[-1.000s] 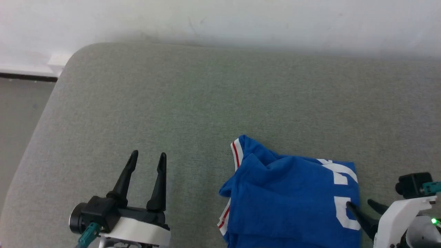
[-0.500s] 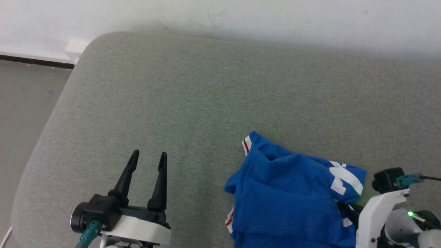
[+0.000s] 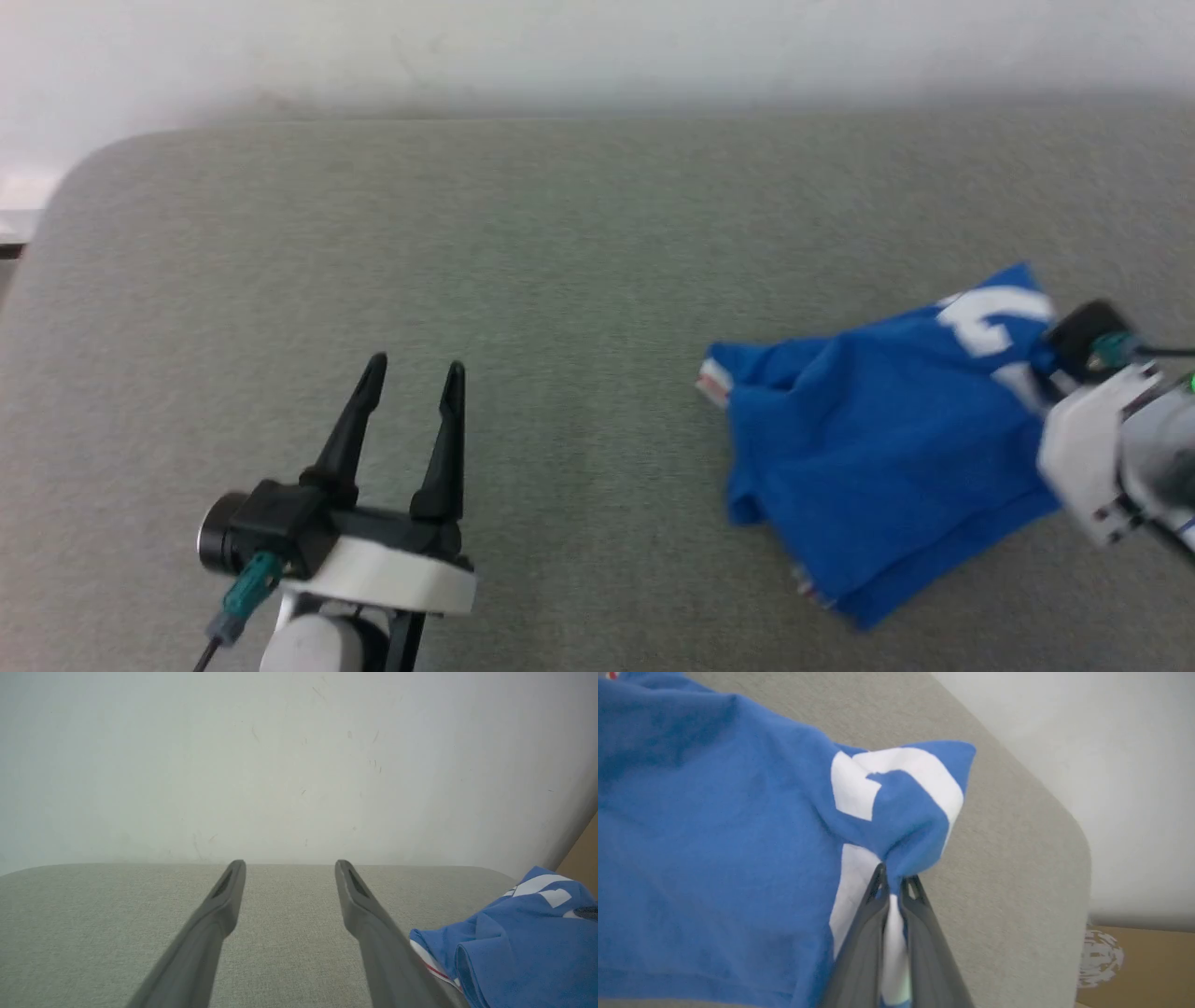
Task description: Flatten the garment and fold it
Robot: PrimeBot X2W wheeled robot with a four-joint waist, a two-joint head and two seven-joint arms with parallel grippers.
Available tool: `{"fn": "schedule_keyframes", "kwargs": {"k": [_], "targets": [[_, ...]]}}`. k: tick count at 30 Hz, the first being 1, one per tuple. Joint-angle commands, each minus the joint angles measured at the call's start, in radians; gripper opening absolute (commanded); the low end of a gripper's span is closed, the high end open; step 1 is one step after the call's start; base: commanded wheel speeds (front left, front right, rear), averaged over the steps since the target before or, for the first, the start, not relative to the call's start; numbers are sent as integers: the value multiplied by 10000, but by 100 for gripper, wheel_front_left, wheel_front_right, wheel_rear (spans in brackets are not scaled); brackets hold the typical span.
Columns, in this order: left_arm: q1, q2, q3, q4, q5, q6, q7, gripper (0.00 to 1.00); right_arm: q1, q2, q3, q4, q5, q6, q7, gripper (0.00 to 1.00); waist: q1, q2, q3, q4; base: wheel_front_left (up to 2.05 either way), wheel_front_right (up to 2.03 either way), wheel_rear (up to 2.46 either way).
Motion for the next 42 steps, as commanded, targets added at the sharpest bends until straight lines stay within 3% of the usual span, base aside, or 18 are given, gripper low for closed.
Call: {"fn": "schedule_keyframes", "kwargs": {"k": [1, 7, 14, 21, 30, 31, 32, 37, 42], "targets": [[-311, -20, -50, -37, 46, -44, -46, 100, -389, -277, -27, 77, -199, -23, -103, 0, 0, -1, 917, -1383, 0, 0, 0], [-1502, -11, -627, -83, 366, -114, -46, 100, -1616, -1734, -183, 1302, -805, -23, -688, 0, 0, -1, 2260, -2123, 0, 0, 0], [-2422, 180, -1054, -200, 563, -152, -46, 100, -1886, -2854, -885, 3288, -786, -23, -1866, 0, 0, -1, 3574, -2201, 0, 0, 0], [-2844, 457, -1192, -441, 634, -161, -46, 100, -2291, -3137, -2578, 5432, -1172, -23, -3296, 0, 0, -1, 4516, -1952, 0, 0, 0], [-3098, 551, -1230, -422, 535, -165, -46, 100, -3126, -2680, -3897, 6911, -2432, -23, -4516, 0, 0, -1, 4827, -1676, 0, 0, 0], [-3095, 532, -1234, -396, 524, -166, -46, 100, -3189, -2636, -4029, 7016, -2579, -23, -4631, 56, 0, -1, 4770, -1658, 0, 0, 0], [-3076, 511, -1227, -367, 511, -166, -46, 100, -3233, -2578, -4144, 7147, -2718, -23, -4675, 100, 0, -1, 4683, -1652, 0, 0, 0], [-2794, 405, -997, -193, 409, -166, -46, 100, -3500, -2294, -4463, 7394, -3227, -23, -4763, 100, 0, -1, 3845, -1714, 0, 0, 0], [-2163, 273, -364, 31, 131, -75, -46, 100, -4036, -1635, -4437, 6681, -3355, -23, -5226, 100, 0, -1, 2431, -1832, 0, 0, 0]]}}
